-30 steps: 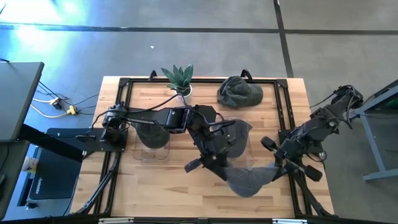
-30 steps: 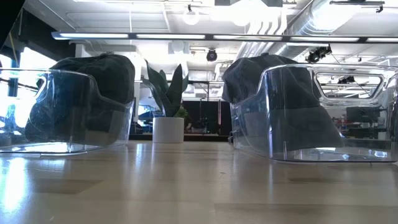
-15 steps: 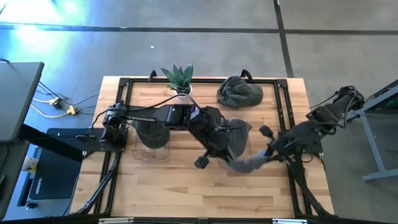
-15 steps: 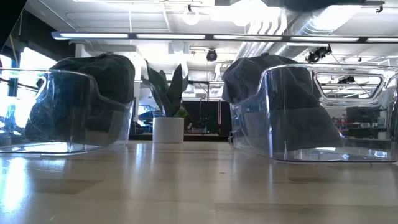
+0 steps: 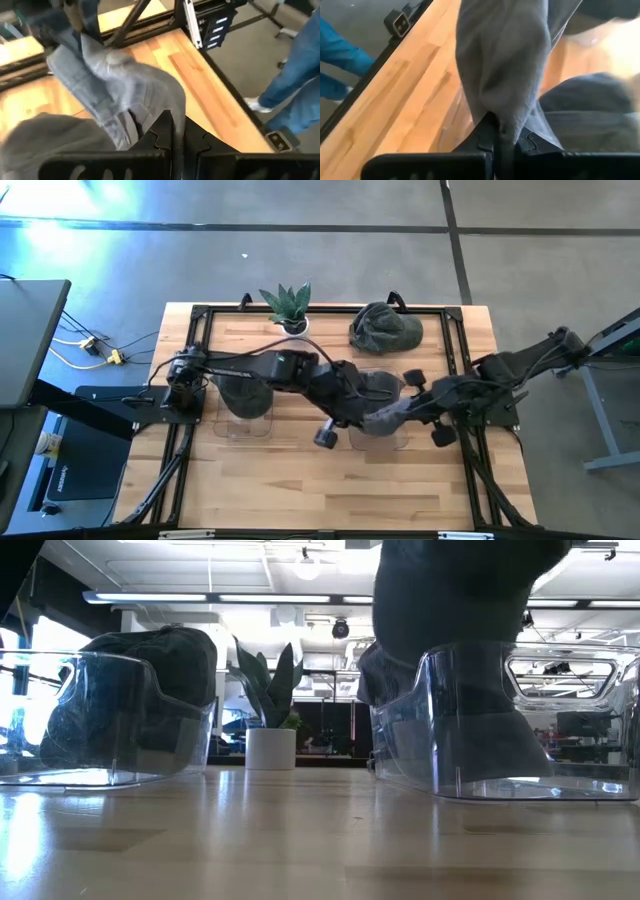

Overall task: Pick & Place hat
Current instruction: Put the gray cap into the right transparent bin

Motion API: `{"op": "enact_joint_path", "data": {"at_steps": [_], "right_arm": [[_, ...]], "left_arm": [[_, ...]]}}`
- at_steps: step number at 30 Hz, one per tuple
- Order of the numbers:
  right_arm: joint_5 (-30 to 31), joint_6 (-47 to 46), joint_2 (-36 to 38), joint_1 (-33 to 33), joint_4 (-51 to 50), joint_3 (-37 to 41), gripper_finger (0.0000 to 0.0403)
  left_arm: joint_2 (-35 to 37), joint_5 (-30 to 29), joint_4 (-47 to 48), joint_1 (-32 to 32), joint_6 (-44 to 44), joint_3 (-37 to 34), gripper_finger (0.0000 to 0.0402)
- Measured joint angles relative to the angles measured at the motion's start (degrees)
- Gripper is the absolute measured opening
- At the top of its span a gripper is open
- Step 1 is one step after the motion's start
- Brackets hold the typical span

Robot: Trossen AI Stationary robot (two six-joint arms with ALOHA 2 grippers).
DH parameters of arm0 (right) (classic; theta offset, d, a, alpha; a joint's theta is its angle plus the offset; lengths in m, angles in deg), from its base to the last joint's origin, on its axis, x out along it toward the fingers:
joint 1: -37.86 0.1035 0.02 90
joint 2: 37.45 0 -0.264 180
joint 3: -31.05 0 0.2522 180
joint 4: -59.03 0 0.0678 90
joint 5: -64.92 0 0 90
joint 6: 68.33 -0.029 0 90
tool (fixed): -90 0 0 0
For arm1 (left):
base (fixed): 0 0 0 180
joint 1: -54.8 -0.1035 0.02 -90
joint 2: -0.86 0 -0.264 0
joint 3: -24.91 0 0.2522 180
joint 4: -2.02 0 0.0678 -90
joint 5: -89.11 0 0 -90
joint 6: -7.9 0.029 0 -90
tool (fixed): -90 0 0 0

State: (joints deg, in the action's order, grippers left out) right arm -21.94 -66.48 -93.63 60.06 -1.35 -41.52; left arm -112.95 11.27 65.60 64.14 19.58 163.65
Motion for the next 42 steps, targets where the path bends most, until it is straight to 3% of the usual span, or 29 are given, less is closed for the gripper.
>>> {"op": "enact_joint_path", "data": {"at_steps": [9, 15, 21, 27, 33, 37, 42], "right_arm": [[-2.8, -6.7, 0.5, -1.4, 5.4, 6.9, 0.0016], [-3.2, -7.7, 1.1, -1.6, 3.5, 7.3, 0.0012], [-8.0, -12.6, 4.3, -2.1, 2.0, 6.8, 0.0004], [-1.4, -10.5, 5.5, -2.5, 1.2, 7.2, 0.0014], [2.1, -10.0, 5.2, -5.7, 1.1, 7.2, 0.0013], [2.3, -9.3, 5.2, -7.9, 0.2, 7.2, 0.0029], [2.4, -10.4, 5.2, -10.9, -1.1, 7.2, 0.01]], "left_arm": [[-4.2, 0.8, 0.6, 0.0, -3.1, -0.1, 0.0005], [-5.4, -3.5, 0.3, -1.4, -4.3, 0.0, 0.0005], [-5.4, 1.3, -0.3, -4.5, -12.1, -0.1, 0.0005], [-5.4, 1.6, 0.1, -5.5, -13.1, -0.1, 0.0005], [-5.4, -0.6, 0.8, -8.2, -24.5, -0.1, 0.0007], [-5.4, 0.7, 1.9, -9.7, -25.5, -0.1, 0.0038], [-5.4, -0.5, 4.0, -11.0, -28.2, -0.1, 0.0102]]}}
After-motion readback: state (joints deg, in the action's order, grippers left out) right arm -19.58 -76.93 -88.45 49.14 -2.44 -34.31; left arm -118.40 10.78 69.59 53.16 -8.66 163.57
